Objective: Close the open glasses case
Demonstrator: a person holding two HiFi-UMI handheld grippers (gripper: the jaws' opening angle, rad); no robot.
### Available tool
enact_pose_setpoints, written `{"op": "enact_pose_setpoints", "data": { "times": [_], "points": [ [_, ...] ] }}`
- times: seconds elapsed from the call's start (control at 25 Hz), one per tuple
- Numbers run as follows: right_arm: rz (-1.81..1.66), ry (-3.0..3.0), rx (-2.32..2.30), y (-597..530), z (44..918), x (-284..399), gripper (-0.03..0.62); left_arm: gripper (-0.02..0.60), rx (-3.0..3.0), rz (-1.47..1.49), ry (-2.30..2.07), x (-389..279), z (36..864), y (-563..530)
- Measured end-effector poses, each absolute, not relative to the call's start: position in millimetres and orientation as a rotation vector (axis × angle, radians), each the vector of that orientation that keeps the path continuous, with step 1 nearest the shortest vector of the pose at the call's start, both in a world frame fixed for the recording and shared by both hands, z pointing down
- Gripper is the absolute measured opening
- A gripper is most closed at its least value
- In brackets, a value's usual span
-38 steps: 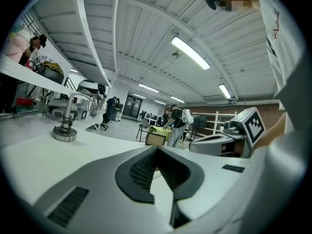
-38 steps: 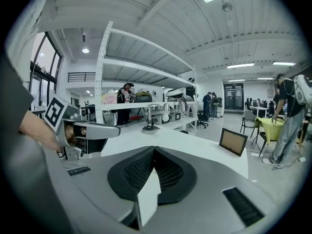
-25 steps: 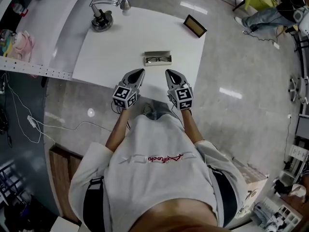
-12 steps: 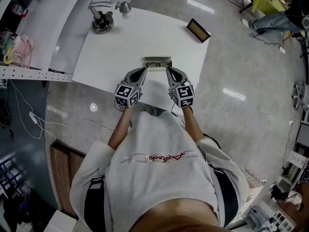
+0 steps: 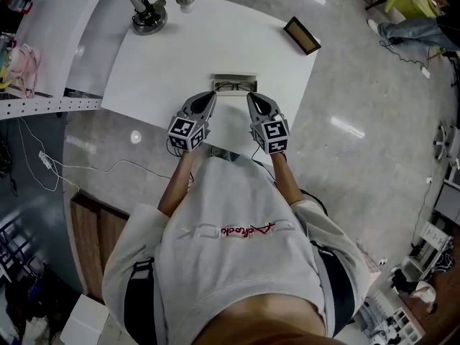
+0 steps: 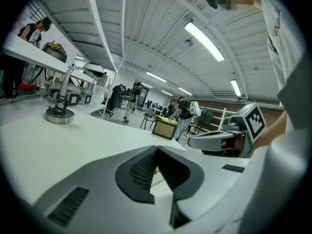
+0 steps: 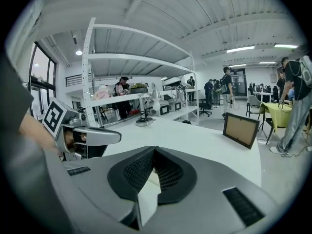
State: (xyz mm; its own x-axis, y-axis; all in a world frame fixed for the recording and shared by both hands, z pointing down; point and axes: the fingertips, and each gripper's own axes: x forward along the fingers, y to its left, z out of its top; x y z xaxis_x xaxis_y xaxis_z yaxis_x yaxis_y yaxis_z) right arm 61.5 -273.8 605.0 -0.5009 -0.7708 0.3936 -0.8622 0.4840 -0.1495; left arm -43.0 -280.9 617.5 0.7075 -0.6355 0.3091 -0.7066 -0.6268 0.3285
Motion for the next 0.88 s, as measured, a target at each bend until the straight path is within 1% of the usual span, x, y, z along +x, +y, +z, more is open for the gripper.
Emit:
{"op": "enact_pose_setpoints", "data": {
  "times": [0.56, 0.88],
  "points": [
    [0.605, -2.394, 1.317, -268.1, 652.9, 68.5, 0.021, 0.028, 2.394, 0.288, -1.033, -45.6, 655.1, -280.1],
    [0.588, -2.387, 1.279, -278.5, 663.6, 63.5, 0.021, 0.028, 2.372, 0.296, -1.037, -46.4, 663.3, -282.9]
  ]
}}
